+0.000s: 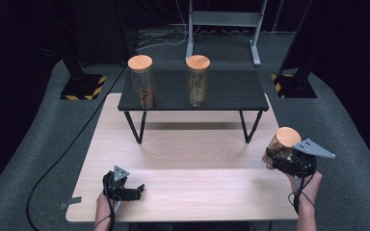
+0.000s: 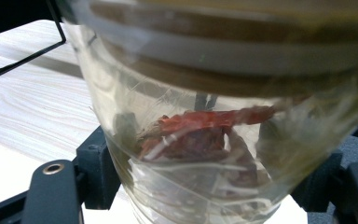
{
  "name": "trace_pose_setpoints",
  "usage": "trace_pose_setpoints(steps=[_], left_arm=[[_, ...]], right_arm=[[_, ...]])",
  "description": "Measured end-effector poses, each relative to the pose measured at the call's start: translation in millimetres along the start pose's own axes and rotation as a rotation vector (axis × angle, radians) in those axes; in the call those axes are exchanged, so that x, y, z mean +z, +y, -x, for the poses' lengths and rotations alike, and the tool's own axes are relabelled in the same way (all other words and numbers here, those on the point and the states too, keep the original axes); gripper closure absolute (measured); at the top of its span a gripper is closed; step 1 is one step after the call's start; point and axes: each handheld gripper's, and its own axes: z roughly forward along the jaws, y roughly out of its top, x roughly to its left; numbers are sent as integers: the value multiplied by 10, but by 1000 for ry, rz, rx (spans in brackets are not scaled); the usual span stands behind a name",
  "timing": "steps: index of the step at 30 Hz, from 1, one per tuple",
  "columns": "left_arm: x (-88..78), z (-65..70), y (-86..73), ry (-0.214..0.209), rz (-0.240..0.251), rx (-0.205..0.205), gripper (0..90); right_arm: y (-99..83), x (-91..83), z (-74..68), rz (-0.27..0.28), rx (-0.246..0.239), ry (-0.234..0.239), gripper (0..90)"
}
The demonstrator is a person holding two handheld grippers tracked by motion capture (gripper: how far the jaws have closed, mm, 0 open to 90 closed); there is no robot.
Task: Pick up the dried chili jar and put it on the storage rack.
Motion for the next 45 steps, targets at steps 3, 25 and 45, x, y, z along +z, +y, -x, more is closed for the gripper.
trace_pose_setpoints(steps=[3, 25, 45], left_arm=[[0, 0, 0, 0, 0, 0, 0], [0, 0, 0, 0, 0, 0, 0], [0, 0, 0, 0, 0, 0, 0]], right_arm=[[22, 5, 3, -1, -5, -1, 247], [179, 25, 37, 12, 1, 11, 247], [317, 70, 51, 13, -7, 24, 246]])
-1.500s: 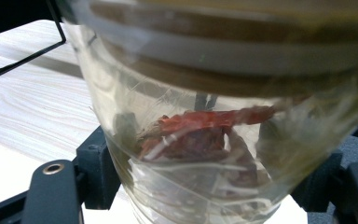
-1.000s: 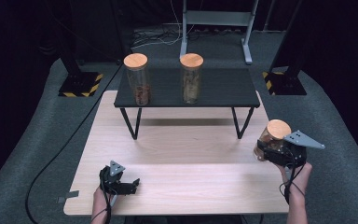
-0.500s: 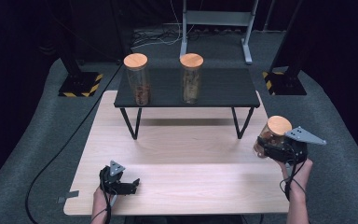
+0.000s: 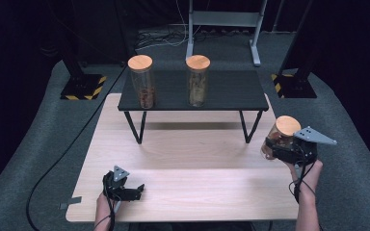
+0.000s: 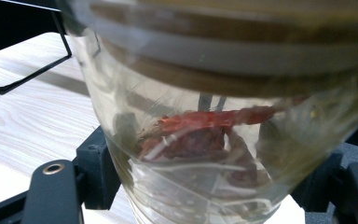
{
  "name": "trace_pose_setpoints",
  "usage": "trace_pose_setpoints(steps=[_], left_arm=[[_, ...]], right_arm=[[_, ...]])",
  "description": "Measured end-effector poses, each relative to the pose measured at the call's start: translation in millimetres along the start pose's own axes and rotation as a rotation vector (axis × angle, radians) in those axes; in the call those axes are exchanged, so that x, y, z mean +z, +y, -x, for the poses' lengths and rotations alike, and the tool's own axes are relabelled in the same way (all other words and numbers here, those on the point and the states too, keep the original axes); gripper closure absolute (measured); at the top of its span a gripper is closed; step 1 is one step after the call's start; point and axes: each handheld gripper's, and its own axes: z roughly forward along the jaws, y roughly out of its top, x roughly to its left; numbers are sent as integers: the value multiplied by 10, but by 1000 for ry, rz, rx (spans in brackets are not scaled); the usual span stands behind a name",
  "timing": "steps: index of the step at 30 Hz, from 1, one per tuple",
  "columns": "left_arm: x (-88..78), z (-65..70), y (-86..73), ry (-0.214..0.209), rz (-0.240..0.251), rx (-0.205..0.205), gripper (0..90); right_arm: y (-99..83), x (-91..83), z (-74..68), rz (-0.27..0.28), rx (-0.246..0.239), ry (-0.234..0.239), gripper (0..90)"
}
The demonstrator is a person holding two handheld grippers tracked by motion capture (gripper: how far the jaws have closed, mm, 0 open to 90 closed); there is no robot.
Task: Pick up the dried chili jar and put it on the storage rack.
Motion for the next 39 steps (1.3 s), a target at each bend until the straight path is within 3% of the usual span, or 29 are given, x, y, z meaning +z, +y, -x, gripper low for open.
trace_pose_setpoints(steps=[39], left_arm=[[0, 1, 0, 0, 0, -1, 0]], right_arm=[[453, 53, -69, 35, -46, 31, 246]])
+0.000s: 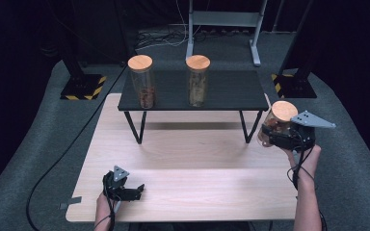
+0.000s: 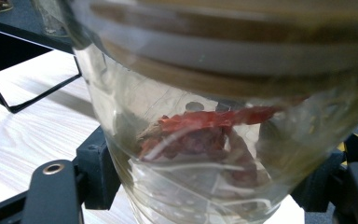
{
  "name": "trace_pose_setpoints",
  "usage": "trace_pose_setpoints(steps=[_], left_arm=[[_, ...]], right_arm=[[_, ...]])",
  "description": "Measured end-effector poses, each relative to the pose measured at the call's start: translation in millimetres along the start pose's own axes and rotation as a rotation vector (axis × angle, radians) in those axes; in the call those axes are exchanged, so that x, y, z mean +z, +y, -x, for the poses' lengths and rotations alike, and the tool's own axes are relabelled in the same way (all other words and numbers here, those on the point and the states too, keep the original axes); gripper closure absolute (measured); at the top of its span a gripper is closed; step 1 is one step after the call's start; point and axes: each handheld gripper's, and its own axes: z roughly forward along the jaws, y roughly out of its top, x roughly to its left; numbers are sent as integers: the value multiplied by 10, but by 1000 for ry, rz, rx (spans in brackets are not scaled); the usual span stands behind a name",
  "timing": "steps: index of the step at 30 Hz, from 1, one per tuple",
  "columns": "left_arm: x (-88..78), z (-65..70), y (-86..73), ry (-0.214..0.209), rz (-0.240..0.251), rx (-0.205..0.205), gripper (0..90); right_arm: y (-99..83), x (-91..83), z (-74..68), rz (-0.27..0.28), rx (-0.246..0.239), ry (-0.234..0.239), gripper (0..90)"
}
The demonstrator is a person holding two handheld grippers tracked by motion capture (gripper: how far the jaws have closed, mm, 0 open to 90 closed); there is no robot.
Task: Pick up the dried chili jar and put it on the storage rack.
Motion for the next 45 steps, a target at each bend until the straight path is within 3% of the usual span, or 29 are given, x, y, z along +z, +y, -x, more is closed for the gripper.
trace_pose_setpoints(steps=[45], left_arm=[[0, -1, 0, 0, 0, 1, 0]], right_arm=[[421, -3, 1, 18, -21, 41, 246]])
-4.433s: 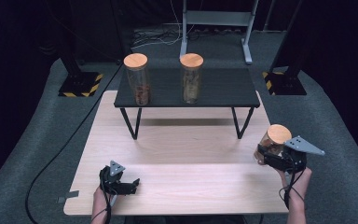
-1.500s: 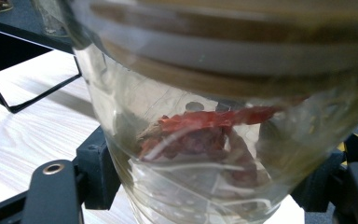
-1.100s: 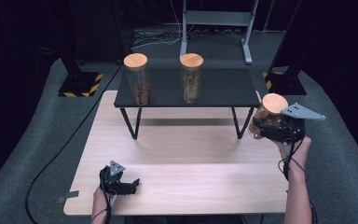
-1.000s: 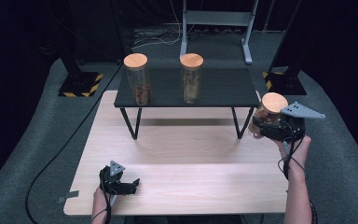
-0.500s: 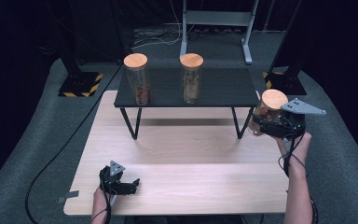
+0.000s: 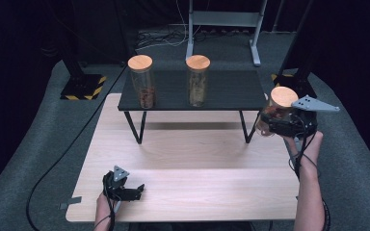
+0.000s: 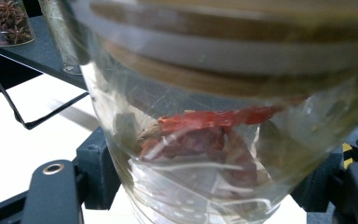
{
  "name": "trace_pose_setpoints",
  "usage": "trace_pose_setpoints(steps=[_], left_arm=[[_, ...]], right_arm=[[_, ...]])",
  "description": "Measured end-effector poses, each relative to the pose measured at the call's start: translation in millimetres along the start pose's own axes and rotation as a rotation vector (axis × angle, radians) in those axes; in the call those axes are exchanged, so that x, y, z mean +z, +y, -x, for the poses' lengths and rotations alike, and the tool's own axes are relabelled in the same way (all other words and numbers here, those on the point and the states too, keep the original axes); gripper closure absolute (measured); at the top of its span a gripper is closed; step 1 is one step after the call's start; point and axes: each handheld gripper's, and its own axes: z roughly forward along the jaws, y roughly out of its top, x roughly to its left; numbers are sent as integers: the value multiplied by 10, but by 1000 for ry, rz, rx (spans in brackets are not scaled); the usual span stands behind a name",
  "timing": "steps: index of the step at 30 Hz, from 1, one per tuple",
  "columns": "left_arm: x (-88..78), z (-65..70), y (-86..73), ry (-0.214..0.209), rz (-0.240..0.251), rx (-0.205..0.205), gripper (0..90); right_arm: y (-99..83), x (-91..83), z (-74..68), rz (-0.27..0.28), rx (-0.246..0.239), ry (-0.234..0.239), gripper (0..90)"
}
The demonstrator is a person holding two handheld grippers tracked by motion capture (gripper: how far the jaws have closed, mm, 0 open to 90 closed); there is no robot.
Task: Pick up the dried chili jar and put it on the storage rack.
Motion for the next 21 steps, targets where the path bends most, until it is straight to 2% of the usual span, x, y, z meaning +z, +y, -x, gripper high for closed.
trace_pose_setpoints(steps=[21], left_arm=[[0, 0, 0, 0, 0, 0, 0]], right_arm=[[234, 43, 1, 4, -12, 18, 247]])
